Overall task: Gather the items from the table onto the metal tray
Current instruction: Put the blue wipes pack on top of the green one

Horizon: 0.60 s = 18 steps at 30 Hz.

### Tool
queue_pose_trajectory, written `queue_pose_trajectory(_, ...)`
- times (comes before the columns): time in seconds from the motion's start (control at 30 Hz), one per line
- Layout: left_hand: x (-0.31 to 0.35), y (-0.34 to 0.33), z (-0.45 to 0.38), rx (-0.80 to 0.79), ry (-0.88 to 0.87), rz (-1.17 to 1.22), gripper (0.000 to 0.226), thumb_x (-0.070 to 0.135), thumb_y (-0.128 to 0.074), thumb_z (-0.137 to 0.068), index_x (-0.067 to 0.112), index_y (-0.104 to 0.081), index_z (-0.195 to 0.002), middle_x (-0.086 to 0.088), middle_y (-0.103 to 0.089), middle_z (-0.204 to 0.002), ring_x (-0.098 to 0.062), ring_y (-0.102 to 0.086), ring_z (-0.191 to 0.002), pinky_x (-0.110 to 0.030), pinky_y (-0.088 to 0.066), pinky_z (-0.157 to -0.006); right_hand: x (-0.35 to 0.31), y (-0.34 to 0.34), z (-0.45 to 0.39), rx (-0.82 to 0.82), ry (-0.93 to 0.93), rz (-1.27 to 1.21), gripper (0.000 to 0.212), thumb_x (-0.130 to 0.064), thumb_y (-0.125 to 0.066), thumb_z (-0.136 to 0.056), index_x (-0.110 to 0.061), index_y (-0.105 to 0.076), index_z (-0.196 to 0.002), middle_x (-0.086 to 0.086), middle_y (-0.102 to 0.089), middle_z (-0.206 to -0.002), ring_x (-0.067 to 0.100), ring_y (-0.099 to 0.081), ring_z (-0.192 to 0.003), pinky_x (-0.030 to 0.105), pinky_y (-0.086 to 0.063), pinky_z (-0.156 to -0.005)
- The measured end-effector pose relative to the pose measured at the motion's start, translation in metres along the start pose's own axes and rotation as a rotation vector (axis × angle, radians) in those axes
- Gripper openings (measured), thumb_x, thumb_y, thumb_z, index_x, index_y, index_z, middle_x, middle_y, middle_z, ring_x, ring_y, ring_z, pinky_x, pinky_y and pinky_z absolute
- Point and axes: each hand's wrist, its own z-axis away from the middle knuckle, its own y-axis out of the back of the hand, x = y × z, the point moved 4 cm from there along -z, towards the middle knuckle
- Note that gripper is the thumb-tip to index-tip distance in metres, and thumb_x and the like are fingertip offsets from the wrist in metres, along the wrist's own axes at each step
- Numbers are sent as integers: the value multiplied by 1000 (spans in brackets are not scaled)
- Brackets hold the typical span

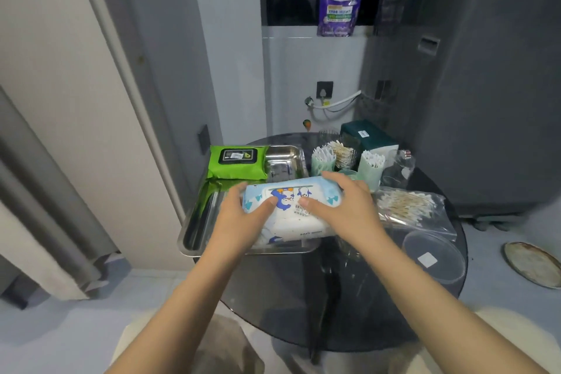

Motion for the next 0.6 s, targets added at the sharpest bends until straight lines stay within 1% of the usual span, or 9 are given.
queue_pose_trajectory(0.1, 6, 18, -40, 34, 12, 7, 64, 31, -68, -83, 19, -40, -139, -2, -59, -125, -23, -65, -104, -43, -53, -92, -16, -25, -43, -22, 15, -3, 71, -47, -77, -68, -30, -48, -131, 7, -40, -131, 19, -51, -108, 25, -38, -90)
queue_pose_trajectory(0.23, 12, 43, -106, 79, -14, 8, 34, 28, -65, -85, 26, -53, -117, 5, -67, -107, -12, -67, -88, -27, -53, -75, -39, -66, -106, -42, 12, -25, 70, -46, -76, -69, -27, -48, -131, 9, -41, -129, 22, -53, -105, 27, -41, -93)
queue_pose_trajectory(0.27, 13, 48, -120, 97, -24, 10, 32, 28, -66, -86, 26, -53, -115, 9, -67, -106, -9, -66, -87, -26, -52, -76, -43, -76, -120, -38, 12, -29, 71, -46, -76, -70, -26, -48, -132, 9, -40, -128, 22, -53, -105, 28, -42, -94)
queue_pose_trajectory(0.37, 10, 62, -170, 128, -27, 55, 64, 38, -71, -77, 18, -49, -133, 4, -64, -120, -18, -67, -101, -39, -51, -95, -54, -103, -159, -23, 3, -45, 72, -48, -75, -71, -27, -46, -133, 8, -38, -128, 25, -54, -111, 29, -43, -92)
queue_pose_trajectory(0.43, -2, 69, -206, 147, -20, 111, 71, 47, -74, -64, 21, -56, -128, -1, -69, -116, -22, -70, -99, -47, -53, -94, -61, -119, -184, -21, -9, -39, 72, -47, -73, -73, -26, -44, -135, 7, -36, -133, 26, -54, -114, 25, -39, -88)
queue_pose_trajectory(0.5, -8, 72, -226, 166, -11, 124, 33, 41, -74, -67, 33, -68, -99, 3, -74, -100, -23, -71, -95, -48, -53, -92, -64, -130, -202, -19, -9, -28, 73, -46, -72, -74, -24, -43, -138, 9, -33, -139, 25, -51, -118, 26, -37, -91)
queue_pose_trajectory(0.53, -10, 73, -232, 174, -13, 112, 12, 34, -72, -73, 37, -66, -83, 7, -73, -91, -23, -71, -94, -48, -53, -92, -63, -136, -209, -24, -12, -26, 74, -46, -72, -74, -22, -43, -138, 11, -32, -140, 26, -50, -120, 27, -37, -95)
queue_pose_trajectory(0.57, -11, 73, -238, 180, -20, 95, 14, 28, -71, -78, 39, -62, -75, 12, -70, -85, -23, -70, -94, -47, -53, -93, -61, -143, -215, -35, -20, -16, 74, -46, -72, -74, -21, -43, -138, 12, -32, -141, 26, -49, -122, 28, -37, -98)
queue_pose_trajectory(0.6, -13, 72, -241, 183, -18, 76, 16, 26, -70, -81, 39, -61, -78, 15, -66, -83, -23, -69, -94, -45, -52, -94, -58, -149, -219, -49, -30, -6, 74, -46, -72, -74, -21, -43, -138, 13, -33, -140, 27, -48, -123, 29, -37, -99)
